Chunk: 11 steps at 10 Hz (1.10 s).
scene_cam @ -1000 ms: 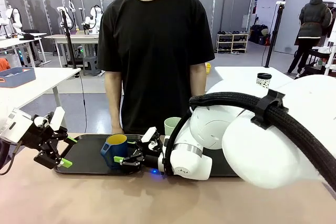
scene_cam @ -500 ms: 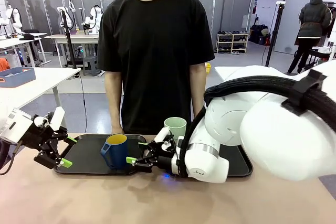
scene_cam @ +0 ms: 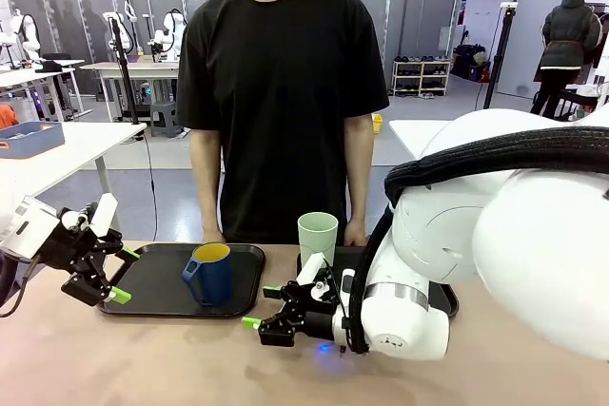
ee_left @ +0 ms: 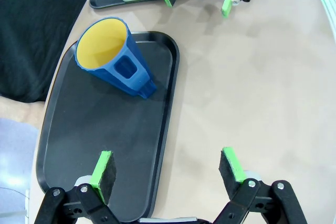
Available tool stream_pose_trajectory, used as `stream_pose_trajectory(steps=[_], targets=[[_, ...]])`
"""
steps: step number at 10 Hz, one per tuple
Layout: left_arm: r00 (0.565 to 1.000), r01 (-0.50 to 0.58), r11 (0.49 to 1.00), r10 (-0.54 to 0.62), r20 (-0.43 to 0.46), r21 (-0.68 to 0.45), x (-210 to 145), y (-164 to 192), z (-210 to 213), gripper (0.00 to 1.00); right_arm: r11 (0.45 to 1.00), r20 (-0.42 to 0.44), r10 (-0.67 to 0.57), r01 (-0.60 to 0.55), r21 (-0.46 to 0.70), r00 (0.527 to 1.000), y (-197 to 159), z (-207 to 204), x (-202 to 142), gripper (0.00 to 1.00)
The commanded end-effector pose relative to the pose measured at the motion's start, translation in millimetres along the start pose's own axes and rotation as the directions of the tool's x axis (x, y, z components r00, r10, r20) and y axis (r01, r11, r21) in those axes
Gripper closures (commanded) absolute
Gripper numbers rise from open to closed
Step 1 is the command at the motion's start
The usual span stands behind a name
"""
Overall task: Sort and store the cups by type.
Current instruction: Pick up the Handle plastic cup and place it into the empty Flat Tray.
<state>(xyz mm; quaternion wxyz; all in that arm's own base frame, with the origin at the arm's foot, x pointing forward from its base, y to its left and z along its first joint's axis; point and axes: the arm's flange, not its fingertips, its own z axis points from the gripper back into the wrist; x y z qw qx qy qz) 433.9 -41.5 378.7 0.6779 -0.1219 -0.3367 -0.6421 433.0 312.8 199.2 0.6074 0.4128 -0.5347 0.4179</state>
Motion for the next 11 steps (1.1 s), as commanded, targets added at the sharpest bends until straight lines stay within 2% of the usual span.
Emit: stream_pose_trajectory(steps=[1, 11], targets=[[1.000, -0.001, 1.000, 0.001, 0.007, 0.008, 0.5, 2.5, -2.1, 0.00, 1.000, 0.014, 0.000, 0.000, -0.010, 1.000, -10.9, -4.5, 1.1, 0.00], [1.000, -0.001, 1.000, 0.001, 0.007, 0.008, 0.5, 2.5, -2.1, 0.00, 1.000, 0.014, 0.000, 0.000, -0.010, 1.000, -10.9, -4.5, 1.1, 0.00]])
